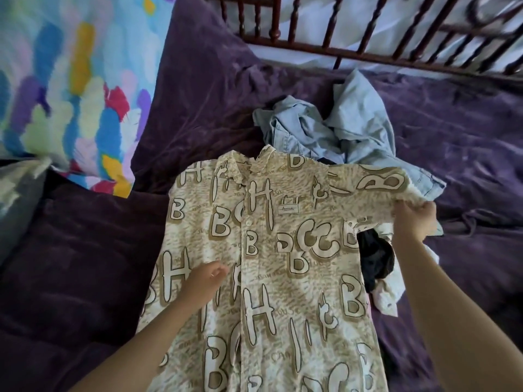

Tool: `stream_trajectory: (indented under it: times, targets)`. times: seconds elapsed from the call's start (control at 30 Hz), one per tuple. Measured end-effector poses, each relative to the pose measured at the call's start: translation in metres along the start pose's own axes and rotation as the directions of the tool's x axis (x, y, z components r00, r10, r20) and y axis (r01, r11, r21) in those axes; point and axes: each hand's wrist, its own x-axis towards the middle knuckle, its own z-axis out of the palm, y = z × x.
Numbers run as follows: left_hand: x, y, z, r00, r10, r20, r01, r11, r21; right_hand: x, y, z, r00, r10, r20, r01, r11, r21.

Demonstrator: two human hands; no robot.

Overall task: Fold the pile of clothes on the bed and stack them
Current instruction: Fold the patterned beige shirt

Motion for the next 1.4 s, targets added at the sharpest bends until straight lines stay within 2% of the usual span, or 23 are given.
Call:
stream_trajectory:
  times: [0.1, 0.2, 0.3, 0.37, 0.4, 0.43, 0.5, 0.53, 0.57, 0.6, 0.63, 0.67, 0.73, 0.8, 0.87, 0.97, 1.0, 1.03, 1.1, 1.13, 1.2, 1.3, 1.4]
  targets:
    - [-0.004, 0.002, 0.002, 1.0, 0.025, 0.013, -0.025, 1.0, -0.007, -0.002, -0.003, 0.006, 0.996, -0.092, 0.008, 0.087, 0.911, -0.404]
    - [-0.005, -0.001, 0.001, 1.0, -0.005, -0.02, 0.005, 1.0, -0.004, -0.008, -0.007, 0.008, 0.995, -0.076, 0.071, 0.103, 0.788, -0.608]
    - [-0.004, -0.01, -0.004, 0.996, -0.064, -0.059, 0.061, 0.997, -0.038, -0.009, -0.013, 0.009, 0.983, -0.075, 0.17, 0.164, 0.778, -0.606]
    - [-0.001, -0.013, -0.011, 0.989, -0.069, -0.131, 0.064, 0.997, -0.04, -0.012, -0.017, 0.012, 0.954, -0.22, 0.204, 0.298, 0.764, -0.572]
    - [0.002, -0.015, -0.018, 0.977, -0.076, -0.198, 0.069, 0.997, -0.046, -0.015, -0.019, 0.014, 0.909, -0.328, 0.258, 0.417, 0.704, -0.575]
    - [0.006, -0.017, -0.025, 0.954, -0.094, -0.285, 0.079, 0.995, -0.062, -0.02, -0.019, 0.018, 0.822, -0.427, 0.377, 0.569, 0.598, -0.564]
    - [0.022, -0.028, -0.044, 0.869, -0.154, -0.47, 0.129, 0.988, -0.084, -0.036, -0.018, 0.029, 0.551, -0.434, 0.713, 0.83, 0.374, -0.413]
    - [0.031, -0.035, -0.054, 0.821, -0.204, -0.533, 0.187, 0.979, -0.087, -0.046, -0.015, 0.034, 0.422, -0.333, 0.843, 0.885, 0.351, -0.305]
    - [0.04, -0.041, -0.062, 0.777, -0.279, -0.564, 0.27, 0.958, -0.103, -0.054, -0.011, 0.038, 0.34, -0.217, 0.915, 0.874, 0.431, -0.222]
    - [0.049, -0.048, -0.069, 0.739, -0.364, -0.567, 0.357, 0.925, -0.129, -0.059, -0.006, 0.042, 0.31, -0.161, 0.937, 0.825, 0.535, -0.181]
    - [0.055, -0.053, -0.074, 0.713, -0.451, -0.537, 0.439, 0.884, -0.16, -0.059, -0.001, 0.045, 0.349, -0.175, 0.921, 0.784, 0.593, -0.184]
    - [0.061, -0.059, -0.077, 0.702, -0.514, -0.494, 0.493, 0.85, -0.184, -0.054, 0.006, 0.049, 0.427, -0.211, 0.879, 0.773, 0.589, -0.234]
    - [0.071, -0.069, -0.078, 0.732, -0.569, -0.376, 0.501, 0.822, -0.269, -0.043, 0.018, 0.055, 0.548, -0.244, 0.8, 0.809, 0.399, -0.432]
    - [0.077, -0.071, -0.076, 0.779, -0.571, -0.259, 0.449, 0.797, -0.404, -0.038, 0.034, 0.062, 0.549, -0.143, 0.823, 0.828, 0.227, -0.513]
    - [0.083, -0.066, -0.078, 0.756, -0.62, -0.208, 0.419, 0.703, -0.574, -0.039, 0.048, 0.068, 0.531, -0.042, 0.846, 0.84, 0.152, -0.52]
    - [0.095, -0.056, -0.084, 0.772, -0.634, 0.031, 0.374, 0.415, -0.829, -0.036, 0.057, 0.076, 0.562, 0.071, 0.824, 0.813, 0.139, -0.566]
    - [0.098, -0.053, -0.087, 0.766, -0.636, 0.097, 0.389, 0.337, -0.857, -0.036, 0.057, 0.08, 0.572, 0.09, 0.815, 0.806, 0.12, -0.58]
    - [0.102, -0.051, -0.089, 0.761, -0.63, 0.153, 0.432, 0.317, -0.844, -0.037, 0.056, 0.083, 0.584, 0.094, 0.806, 0.802, 0.087, -0.591]
    - [0.105, -0.046, -0.09, 0.752, -0.618, 0.229, 0.519, 0.341, -0.784, -0.043, 0.052, 0.087, 0.607, 0.024, 0.794, 0.794, 0.038, -0.607]
    - [0.104, -0.041, -0.09, 0.758, -0.596, 0.265, 0.542, 0.35, -0.764, -0.047, 0.051, 0.087, 0.599, -0.043, 0.8, 0.801, 0.026, -0.599]
    - [0.104, -0.03, -0.09, 0.786, -0.557, 0.269, 0.521, 0.361, -0.774, -0.06, 0.049, 0.087, 0.514, -0.142, 0.846, 0.856, 0.013, -0.518]
    - [0.105, -0.013, -0.096, 0.845, -0.503, 0.184, 0.382, 0.324, -0.866, -0.077, 0.061, 0.09, 0.378, -0.055, 0.924, 0.925, -0.02, -0.38]
    - [0.111, -0.021, -0.112, 0.856, -0.517, 0.021, 0.185, 0.269, -0.945, -0.081, 0.068, 0.095, 0.392, 0.036, 0.919, 0.919, 0.032, -0.393]
